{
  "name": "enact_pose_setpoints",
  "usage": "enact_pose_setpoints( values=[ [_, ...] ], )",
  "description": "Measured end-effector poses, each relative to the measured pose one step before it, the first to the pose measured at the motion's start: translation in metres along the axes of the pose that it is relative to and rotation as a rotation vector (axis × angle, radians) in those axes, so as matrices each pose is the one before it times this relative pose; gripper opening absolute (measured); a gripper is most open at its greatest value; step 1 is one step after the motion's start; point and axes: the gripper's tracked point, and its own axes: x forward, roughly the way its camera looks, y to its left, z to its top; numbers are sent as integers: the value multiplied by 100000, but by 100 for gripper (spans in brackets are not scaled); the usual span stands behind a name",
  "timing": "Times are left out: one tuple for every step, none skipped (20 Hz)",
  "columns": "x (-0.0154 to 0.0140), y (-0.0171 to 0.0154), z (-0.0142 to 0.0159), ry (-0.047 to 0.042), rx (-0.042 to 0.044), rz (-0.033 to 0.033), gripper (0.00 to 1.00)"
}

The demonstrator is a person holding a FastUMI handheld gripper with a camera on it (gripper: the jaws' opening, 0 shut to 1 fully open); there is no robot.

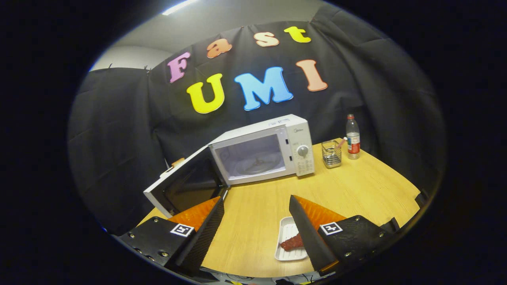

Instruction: Open the microwave, put the food inside, and close the microwave door.

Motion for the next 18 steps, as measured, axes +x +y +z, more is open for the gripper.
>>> enact_pose_setpoints(
  values=[
    [84,-1058,-324,876,1653,-1882,100],
    [185,-1068,-310,1194,1189,-1869,100],
    [241,-942,-513,1571,910,-1239,100],
    [252,-905,-483,1853,794,-1096,100],
    [210,-898,-579,1888,1242,-1068,100],
    [321,-1100,-478,1872,2284,-1342,100],
    [243,-1016,-559,1700,3222,-1552,100],
    [280,-918,-462,1810,3429,-1183,100],
    [243,-639,-582,1599,3095,-967,100],
    [194,-512,-400,1426,2724,-368,100],
    [225,-334,-493,1504,2703,674,100],
    [212,-334,-514,1683,2586,493,99],
    [164,-437,-595,1821,1877,190,99],
    [100,-450,-469,1612,1469,-498,99],
    [215,-381,-527,1763,1664,274,99],
    [152,-204,-361,1482,2073,697,99],
    [-46,-215,-381,1111,2669,395,97],
    [489,-592,-88,836,2363,-602,86]
  ],
)
